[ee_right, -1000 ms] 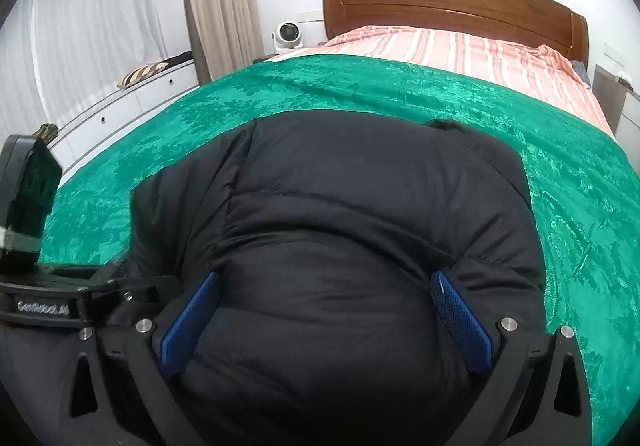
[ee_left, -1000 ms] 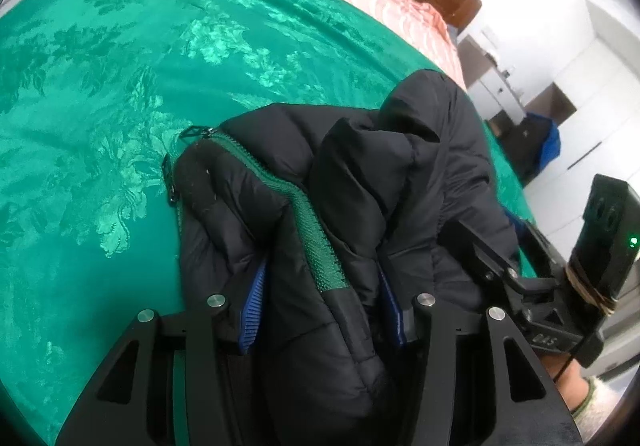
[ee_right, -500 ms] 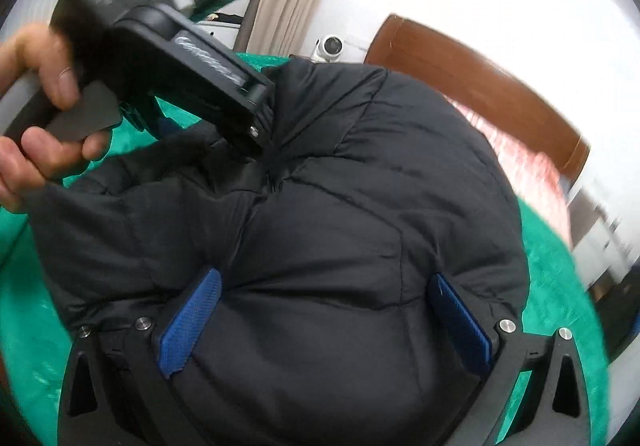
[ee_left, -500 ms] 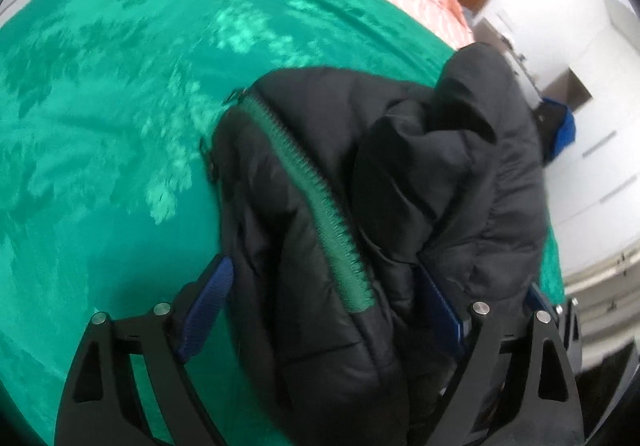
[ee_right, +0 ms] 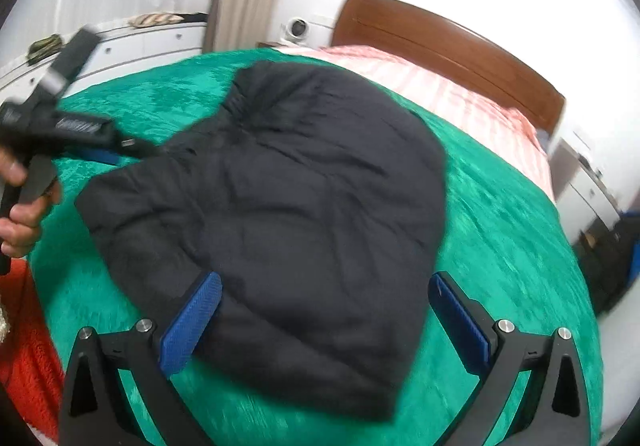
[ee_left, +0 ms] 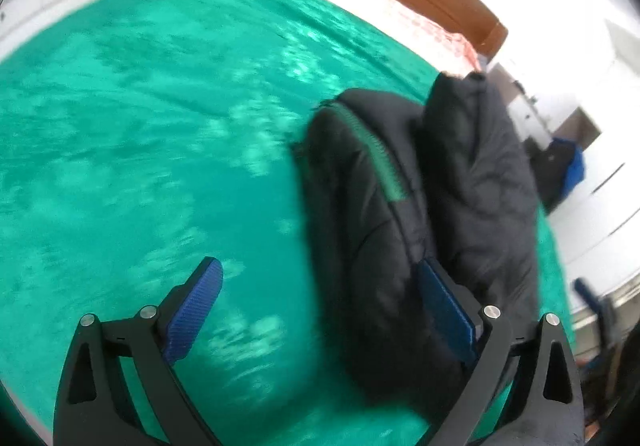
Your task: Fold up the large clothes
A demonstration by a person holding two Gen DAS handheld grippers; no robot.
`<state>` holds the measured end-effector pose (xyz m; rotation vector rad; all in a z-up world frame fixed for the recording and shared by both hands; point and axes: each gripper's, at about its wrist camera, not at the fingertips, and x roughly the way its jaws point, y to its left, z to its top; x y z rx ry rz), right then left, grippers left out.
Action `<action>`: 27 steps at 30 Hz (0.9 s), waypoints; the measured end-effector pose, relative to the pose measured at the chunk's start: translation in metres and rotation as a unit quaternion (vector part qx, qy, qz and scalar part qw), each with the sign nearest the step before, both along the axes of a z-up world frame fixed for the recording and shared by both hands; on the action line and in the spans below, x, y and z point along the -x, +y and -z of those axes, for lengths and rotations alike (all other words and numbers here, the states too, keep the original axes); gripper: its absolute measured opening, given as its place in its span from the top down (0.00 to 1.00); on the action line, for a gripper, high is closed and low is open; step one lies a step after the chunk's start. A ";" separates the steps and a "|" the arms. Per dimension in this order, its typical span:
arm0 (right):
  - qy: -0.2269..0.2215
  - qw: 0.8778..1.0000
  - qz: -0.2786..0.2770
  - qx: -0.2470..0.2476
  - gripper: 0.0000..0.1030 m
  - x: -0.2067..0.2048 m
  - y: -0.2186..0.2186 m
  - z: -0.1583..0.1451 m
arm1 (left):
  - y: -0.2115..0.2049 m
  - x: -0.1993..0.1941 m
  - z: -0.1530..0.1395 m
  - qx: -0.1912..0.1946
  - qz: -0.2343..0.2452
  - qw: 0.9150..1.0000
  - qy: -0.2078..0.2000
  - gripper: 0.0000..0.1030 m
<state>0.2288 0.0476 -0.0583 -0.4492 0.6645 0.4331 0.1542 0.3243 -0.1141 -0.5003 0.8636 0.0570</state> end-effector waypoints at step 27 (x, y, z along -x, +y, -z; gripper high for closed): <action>0.056 0.991 0.122 0.008 0.01 -0.005 -0.072 -0.008 | -0.013 0.017 0.069 -0.146 -0.004 0.985 0.090 0.00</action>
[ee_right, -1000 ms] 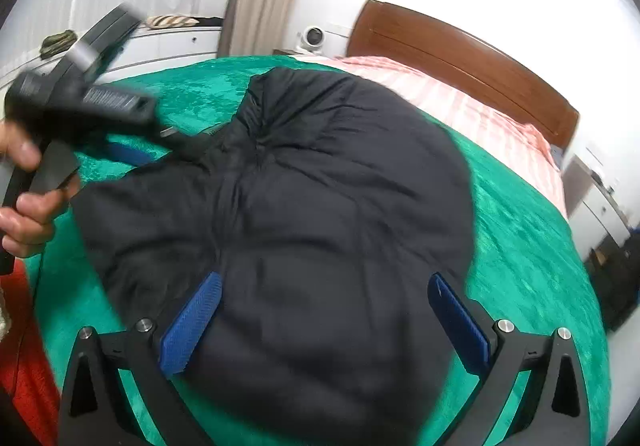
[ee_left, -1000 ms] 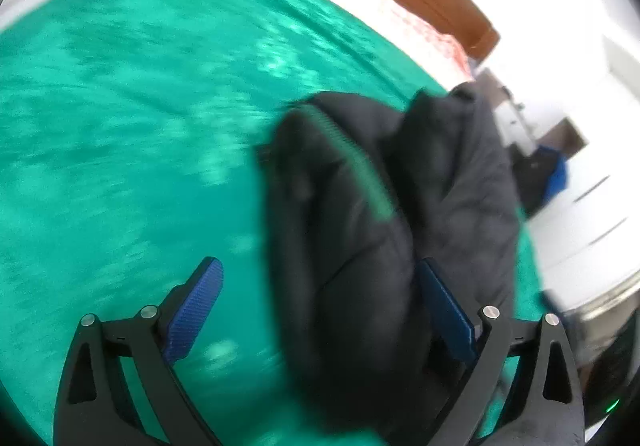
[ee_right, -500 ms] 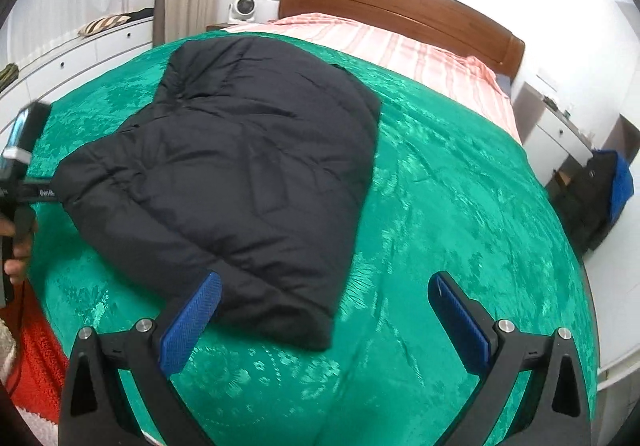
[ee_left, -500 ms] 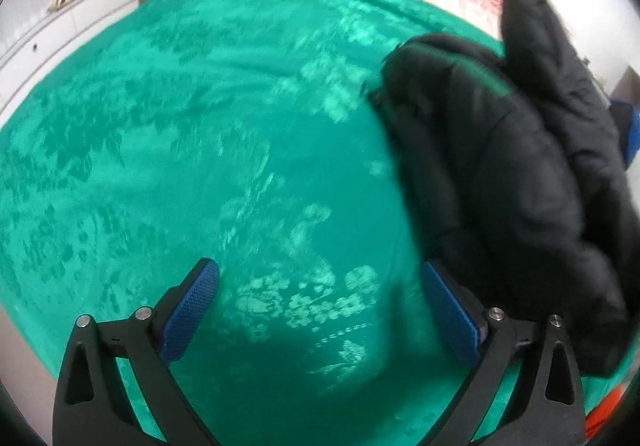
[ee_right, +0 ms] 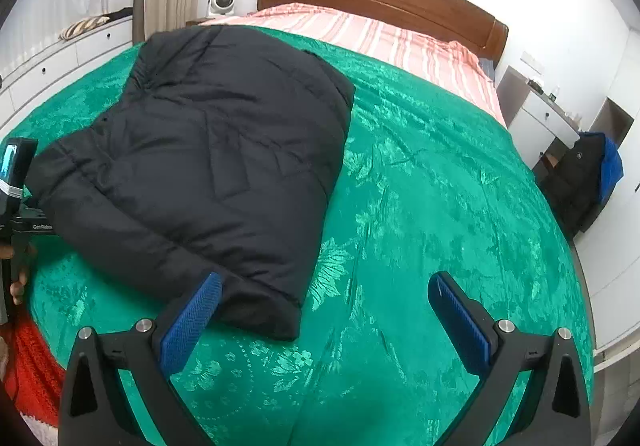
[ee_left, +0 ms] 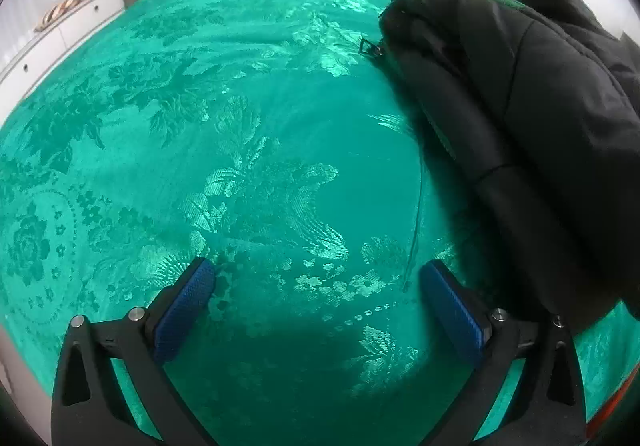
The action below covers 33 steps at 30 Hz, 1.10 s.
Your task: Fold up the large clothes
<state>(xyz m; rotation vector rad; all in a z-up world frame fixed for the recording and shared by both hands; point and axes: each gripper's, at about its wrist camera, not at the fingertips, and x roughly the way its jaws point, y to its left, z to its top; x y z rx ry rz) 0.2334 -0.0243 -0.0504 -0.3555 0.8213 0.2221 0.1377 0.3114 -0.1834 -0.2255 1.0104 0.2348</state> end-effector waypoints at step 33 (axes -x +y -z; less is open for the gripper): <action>0.127 0.943 0.036 -0.304 0.01 0.000 -0.118 0.066 | 0.026 -0.046 -0.012 0.489 0.102 0.856 -0.132 0.00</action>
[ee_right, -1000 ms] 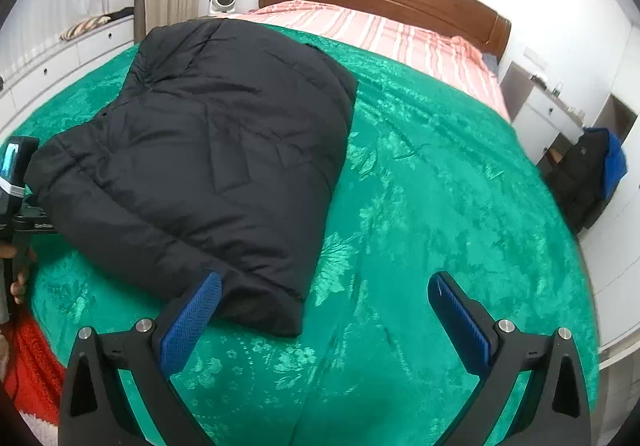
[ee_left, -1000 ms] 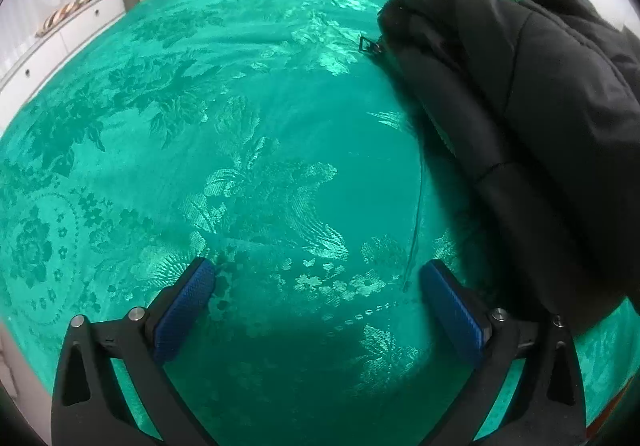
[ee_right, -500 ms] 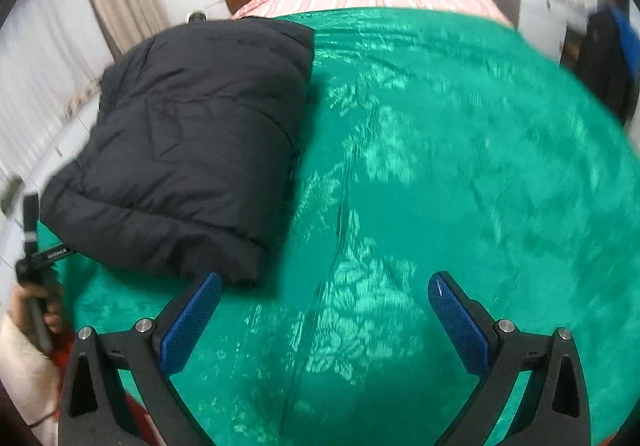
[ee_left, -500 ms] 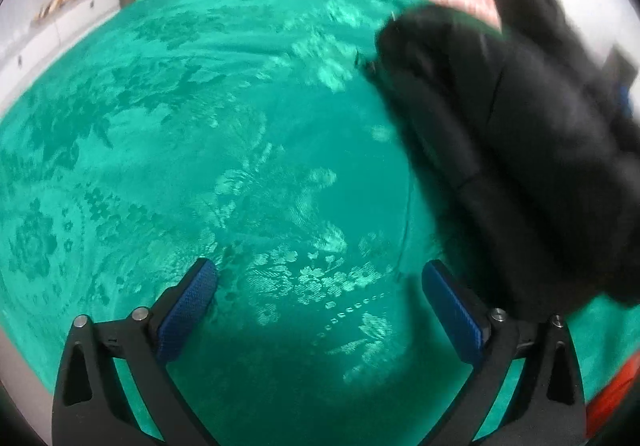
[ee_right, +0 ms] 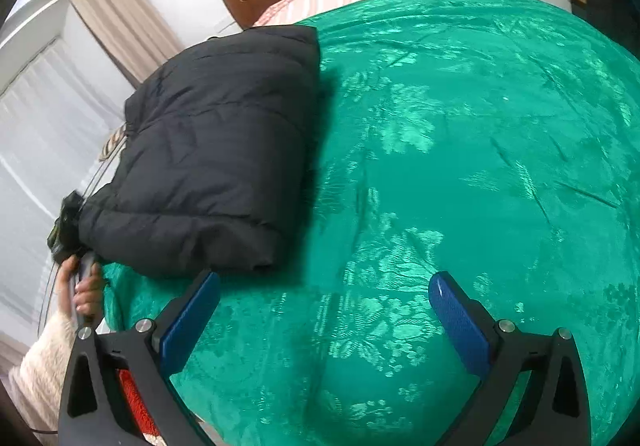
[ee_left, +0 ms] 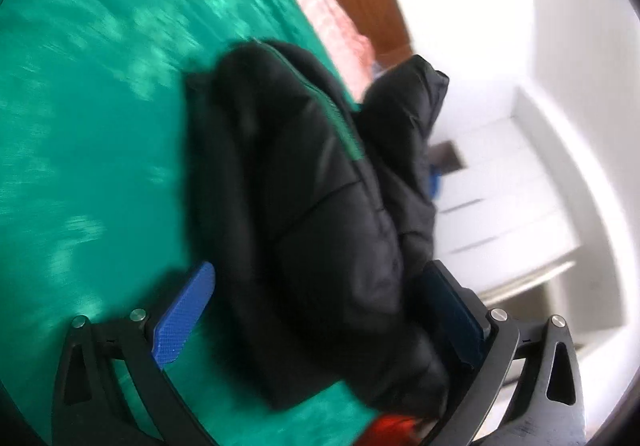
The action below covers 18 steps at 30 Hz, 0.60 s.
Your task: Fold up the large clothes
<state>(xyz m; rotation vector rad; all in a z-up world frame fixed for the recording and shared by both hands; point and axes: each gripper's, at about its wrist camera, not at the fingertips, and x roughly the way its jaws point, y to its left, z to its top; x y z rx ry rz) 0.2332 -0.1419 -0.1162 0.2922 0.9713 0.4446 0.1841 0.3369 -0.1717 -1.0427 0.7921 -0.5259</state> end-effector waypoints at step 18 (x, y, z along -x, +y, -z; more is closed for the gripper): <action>0.110 0.920 -0.156 -0.342 0.00 -0.158 0.035 0.062 | -0.044 -0.085 0.013 -0.080 0.082 0.992 0.059 0.00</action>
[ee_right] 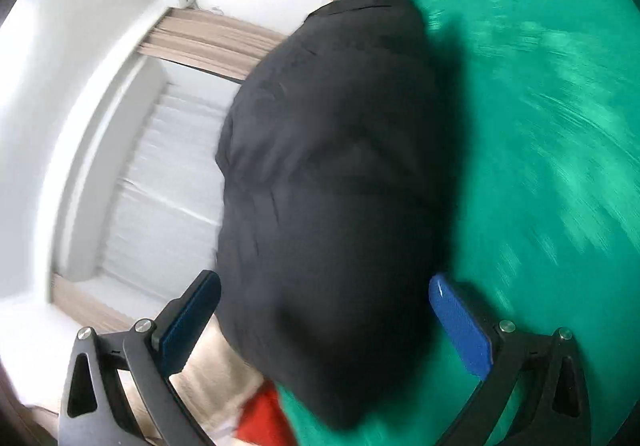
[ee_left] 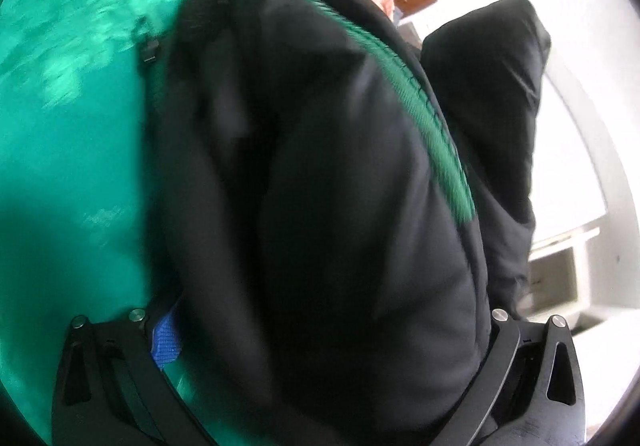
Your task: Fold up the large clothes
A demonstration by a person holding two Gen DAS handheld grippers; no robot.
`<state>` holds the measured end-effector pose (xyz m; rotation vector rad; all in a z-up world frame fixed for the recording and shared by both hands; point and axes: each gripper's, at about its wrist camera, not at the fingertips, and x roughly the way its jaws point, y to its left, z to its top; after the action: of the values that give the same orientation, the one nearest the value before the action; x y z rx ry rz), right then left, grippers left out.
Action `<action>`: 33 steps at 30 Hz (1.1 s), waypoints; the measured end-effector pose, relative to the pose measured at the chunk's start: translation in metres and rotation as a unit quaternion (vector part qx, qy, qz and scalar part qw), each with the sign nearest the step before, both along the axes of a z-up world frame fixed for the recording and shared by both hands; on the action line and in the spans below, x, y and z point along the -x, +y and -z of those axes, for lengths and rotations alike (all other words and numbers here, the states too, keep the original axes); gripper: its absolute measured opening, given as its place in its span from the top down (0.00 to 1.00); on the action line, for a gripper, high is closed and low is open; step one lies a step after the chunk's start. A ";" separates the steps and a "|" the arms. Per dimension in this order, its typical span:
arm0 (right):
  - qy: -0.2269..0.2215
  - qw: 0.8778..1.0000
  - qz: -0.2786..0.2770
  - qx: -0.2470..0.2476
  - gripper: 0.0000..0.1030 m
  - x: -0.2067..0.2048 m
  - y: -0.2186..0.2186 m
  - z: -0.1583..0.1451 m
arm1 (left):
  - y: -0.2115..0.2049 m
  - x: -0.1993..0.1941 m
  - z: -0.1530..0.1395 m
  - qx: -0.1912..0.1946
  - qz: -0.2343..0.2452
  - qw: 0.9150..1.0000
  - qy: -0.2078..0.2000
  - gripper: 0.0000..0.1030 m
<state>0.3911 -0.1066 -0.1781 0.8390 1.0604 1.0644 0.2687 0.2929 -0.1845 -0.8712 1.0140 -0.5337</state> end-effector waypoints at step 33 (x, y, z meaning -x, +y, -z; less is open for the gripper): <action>-0.258 0.955 0.011 0.148 0.01 -0.071 0.073 -0.160 | -0.071 -0.094 -0.166 -0.199 -0.050 0.965 -0.164 0.01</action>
<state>0.4626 -0.0339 -0.0183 0.3012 0.7339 1.0000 0.3626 0.2219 -0.0190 -0.4530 0.7335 -0.3538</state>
